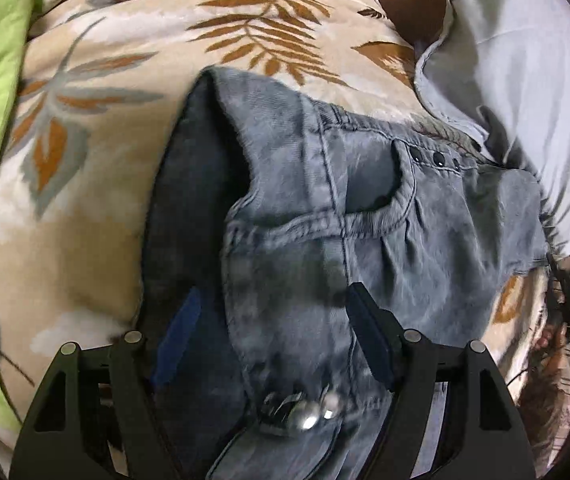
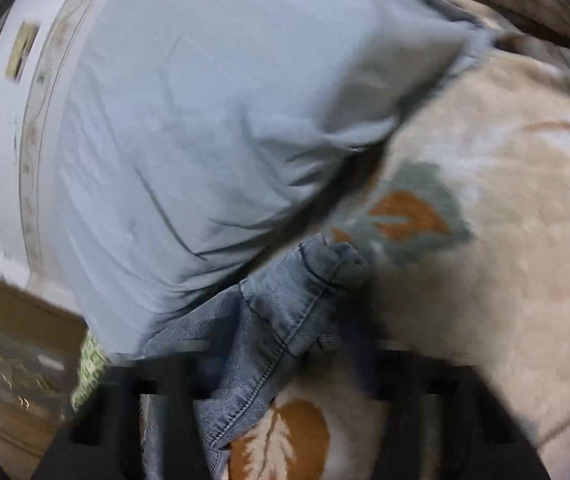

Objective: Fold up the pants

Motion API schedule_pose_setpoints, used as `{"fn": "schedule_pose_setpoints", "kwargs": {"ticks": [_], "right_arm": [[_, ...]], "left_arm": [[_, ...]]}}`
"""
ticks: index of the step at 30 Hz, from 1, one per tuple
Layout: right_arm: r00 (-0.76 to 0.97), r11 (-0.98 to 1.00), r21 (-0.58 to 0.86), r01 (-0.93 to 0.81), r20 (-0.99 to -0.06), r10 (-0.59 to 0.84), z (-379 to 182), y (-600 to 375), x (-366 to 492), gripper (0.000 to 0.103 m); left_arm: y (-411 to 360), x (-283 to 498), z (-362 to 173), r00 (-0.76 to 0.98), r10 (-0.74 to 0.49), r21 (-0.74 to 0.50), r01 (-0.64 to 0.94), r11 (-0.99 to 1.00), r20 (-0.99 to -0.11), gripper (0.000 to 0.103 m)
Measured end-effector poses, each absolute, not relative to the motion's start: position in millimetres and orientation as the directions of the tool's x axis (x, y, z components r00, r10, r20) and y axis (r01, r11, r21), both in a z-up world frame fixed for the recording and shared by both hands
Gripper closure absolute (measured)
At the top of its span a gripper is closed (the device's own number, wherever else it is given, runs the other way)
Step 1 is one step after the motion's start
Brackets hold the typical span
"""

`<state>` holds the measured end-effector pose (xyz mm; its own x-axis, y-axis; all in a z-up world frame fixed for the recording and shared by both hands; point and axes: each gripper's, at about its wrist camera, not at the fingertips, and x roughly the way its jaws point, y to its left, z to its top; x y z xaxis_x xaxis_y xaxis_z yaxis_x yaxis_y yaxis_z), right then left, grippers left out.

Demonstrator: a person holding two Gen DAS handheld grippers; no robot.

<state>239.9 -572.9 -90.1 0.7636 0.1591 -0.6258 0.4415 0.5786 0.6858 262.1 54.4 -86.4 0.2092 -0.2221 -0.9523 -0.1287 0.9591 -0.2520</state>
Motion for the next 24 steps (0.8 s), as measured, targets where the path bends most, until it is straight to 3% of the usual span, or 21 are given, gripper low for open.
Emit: {"fn": "schedule_pose_setpoints", "kwargs": {"ticks": [2,5,8,12,17,19,22,24], "right_arm": [[0.785,0.639,0.667,0.383,-0.6,0.157,-64,-568,235,0.099],[0.842,0.692,0.655,0.303,-0.524,0.128,-20,-562,187,0.099],[0.798,0.709,0.609,0.354,-0.593,0.111,-30,-562,141,0.099],[0.667,0.606,0.593,0.531,-0.733,0.134,-101,-571,101,0.097],[0.681,0.593,0.604,0.533,-0.722,0.122,-86,-558,69,0.091],[0.706,0.616,0.596,0.515,-0.703,0.09,-64,-563,59,0.084],[0.722,0.664,0.561,0.494,-0.69,0.045,-29,-576,61,0.06],[0.716,0.684,0.549,0.48,-0.695,0.055,-18,-580,79,0.051]], "left_arm": [[48,264,-83,0.189,-0.249,-0.273,-0.114,0.955,-0.95,0.042],[43,251,-69,0.219,-0.248,-0.267,-0.064,0.962,-0.944,0.045],[44,241,-79,0.19,-0.251,-0.267,-0.059,0.962,-0.949,0.045],[39,234,-88,0.192,-0.196,-0.212,-0.069,0.975,-0.962,0.045],[48,220,-64,0.19,-0.177,-0.189,-0.045,0.981,-0.966,0.045],[58,219,-44,0.245,-0.181,-0.199,-0.05,0.979,-0.953,0.042],[72,231,-27,0.288,-0.187,-0.216,-0.072,0.974,-0.939,0.03],[76,246,-27,0.28,-0.193,-0.225,-0.089,0.97,-0.941,0.028]]}}
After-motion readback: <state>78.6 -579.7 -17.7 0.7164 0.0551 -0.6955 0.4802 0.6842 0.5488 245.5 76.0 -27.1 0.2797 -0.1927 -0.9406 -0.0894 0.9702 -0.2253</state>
